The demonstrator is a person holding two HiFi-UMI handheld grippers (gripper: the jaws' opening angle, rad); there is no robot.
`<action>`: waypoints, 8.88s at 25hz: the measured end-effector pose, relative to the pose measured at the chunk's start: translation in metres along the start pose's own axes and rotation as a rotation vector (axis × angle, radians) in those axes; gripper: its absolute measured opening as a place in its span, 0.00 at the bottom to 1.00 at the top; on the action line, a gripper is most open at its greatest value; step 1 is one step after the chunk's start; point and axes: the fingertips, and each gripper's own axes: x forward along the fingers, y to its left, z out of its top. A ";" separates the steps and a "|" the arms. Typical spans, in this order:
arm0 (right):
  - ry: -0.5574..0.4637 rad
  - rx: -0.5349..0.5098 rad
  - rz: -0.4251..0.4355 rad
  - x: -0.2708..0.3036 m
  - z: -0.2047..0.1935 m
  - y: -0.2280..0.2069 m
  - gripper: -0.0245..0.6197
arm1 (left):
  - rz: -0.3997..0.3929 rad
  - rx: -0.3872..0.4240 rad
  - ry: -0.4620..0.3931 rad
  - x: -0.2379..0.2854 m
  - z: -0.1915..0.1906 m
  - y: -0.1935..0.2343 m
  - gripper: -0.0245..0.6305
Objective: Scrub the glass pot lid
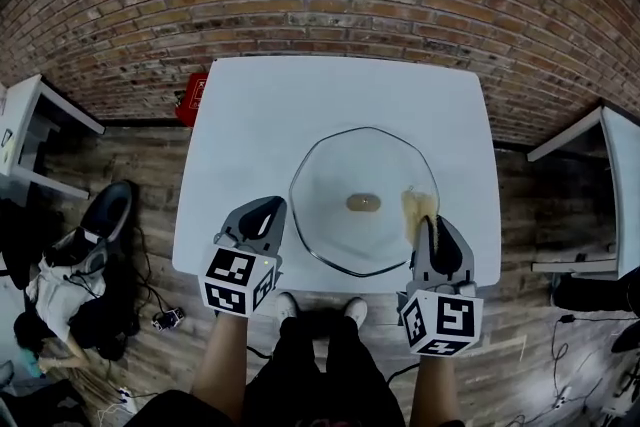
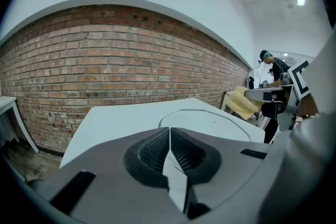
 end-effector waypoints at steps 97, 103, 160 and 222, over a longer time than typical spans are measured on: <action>0.276 -0.111 -0.155 0.139 -0.050 -0.048 0.12 | -0.046 -0.278 0.203 0.059 -0.075 0.000 0.28; 0.218 -0.069 0.058 0.125 -0.026 0.045 0.12 | -0.053 -0.294 0.194 0.057 -0.075 0.000 0.28; 0.558 -0.189 0.002 0.059 -0.106 0.012 0.12 | -0.031 -0.249 0.200 0.060 -0.073 0.003 0.28; -0.360 -0.130 -0.047 -0.119 0.179 0.033 0.12 | 0.020 0.117 -0.495 -0.159 0.201 -0.051 0.05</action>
